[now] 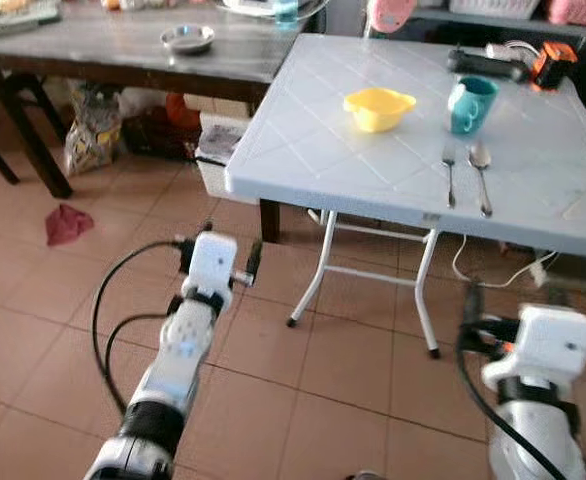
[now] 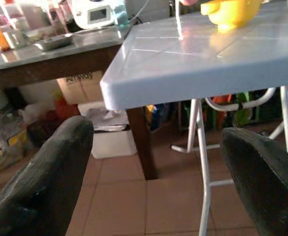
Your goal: Setting the table
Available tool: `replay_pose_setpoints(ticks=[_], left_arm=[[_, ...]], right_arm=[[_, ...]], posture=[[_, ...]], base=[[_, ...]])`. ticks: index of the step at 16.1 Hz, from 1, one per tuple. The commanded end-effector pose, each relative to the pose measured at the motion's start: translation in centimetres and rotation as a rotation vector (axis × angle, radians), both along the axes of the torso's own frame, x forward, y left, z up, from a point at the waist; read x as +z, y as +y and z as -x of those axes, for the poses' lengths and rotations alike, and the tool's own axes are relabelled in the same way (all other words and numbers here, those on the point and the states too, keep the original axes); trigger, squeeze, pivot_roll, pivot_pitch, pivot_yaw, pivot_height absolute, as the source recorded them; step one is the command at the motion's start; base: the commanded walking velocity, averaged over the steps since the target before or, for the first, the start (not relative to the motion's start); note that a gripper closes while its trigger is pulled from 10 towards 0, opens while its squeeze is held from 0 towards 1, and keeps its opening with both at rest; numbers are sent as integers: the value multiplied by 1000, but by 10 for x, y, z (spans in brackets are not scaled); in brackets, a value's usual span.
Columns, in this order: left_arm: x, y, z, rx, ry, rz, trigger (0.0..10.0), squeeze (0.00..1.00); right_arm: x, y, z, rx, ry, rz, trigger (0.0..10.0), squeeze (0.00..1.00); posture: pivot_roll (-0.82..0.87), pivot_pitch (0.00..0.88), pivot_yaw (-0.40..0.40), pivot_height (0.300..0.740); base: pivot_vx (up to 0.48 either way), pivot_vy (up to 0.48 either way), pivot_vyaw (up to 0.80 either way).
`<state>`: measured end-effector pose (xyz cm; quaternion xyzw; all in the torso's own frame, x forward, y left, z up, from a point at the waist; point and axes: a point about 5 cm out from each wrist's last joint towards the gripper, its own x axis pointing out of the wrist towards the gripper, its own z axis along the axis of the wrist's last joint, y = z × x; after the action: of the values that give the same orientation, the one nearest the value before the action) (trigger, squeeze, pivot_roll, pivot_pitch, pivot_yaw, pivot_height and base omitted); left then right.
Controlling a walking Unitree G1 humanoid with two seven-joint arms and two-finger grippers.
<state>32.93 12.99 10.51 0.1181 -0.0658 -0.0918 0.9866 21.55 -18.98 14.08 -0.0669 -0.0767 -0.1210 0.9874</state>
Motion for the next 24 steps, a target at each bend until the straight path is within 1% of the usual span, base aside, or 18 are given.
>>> replay_pose_setpoints(ticks=[1, 3, 4, 6, 9, 10, 12, 17, 21, 24], left_arm=[[9, 5, 1, 27, -50, -18, 10000, 0], [8, 14, 2, 74, -50, -15, 10000, 0], [8, 19, 4, 94, -54, -21, 10000, 0], [10, 21, 9, 78, -66, -8, 10000, 0], [16, 9, 8, 33, -75, 4, 10000, 0], [16, 8, 7, 29, -75, 6, 10000, 0], [16, 1, 5, -17, -65, 1, 10000, 0], [17, -10, 2, -62, -54, 9, 10000, 0], [20, -15, 0, -83, -58, 16, 10000, 0], [26, -23, -2, -120, -78, 25, 10000, 0]], right_arm=[[-4, 2, -3, 32, 20, -3, 10000, 0], [-4, 6, -8, 62, 23, -7, 10000, 0], [-4, 9, -13, 88, 23, -8, 10000, 0], [-4, 11, -19, 105, 21, -8, 10000, 0], [-8, 8, -17, 78, 22, -22, 10000, 0], [-8, 7, -17, 75, 21, -22, 10000, 0], [-9, 6, -11, 37, 17, -32, 10000, 0], [-10, 2, -6, 4, 13, -31, 10000, 0], [-7, 0, -5, -15, 2, -27, 10000, 0], [-5, -1, -3, -22, -7, -19, 10000, 0]], posture=[[-4, 86, -49, 714], [-4, 86, -49, 714], [52, 97, -84, 714], [69, 101, -85, 714], [60, 104, -65, 714], [60, 104, -65, 714], [31, 103, -40, 714], [-3, 97, -15, 714], [-11, 92, -9, 714], [-18, 91, -3, 714]], base=[[0, 0, 0], [0, 0, 0], [0, 0, 0], [0, 0, 0], [91, 0, 0], [274, 0, 0], [278, 0, 0], [298, 0, 0], [305, 0, -450], [305, 0, -492]])
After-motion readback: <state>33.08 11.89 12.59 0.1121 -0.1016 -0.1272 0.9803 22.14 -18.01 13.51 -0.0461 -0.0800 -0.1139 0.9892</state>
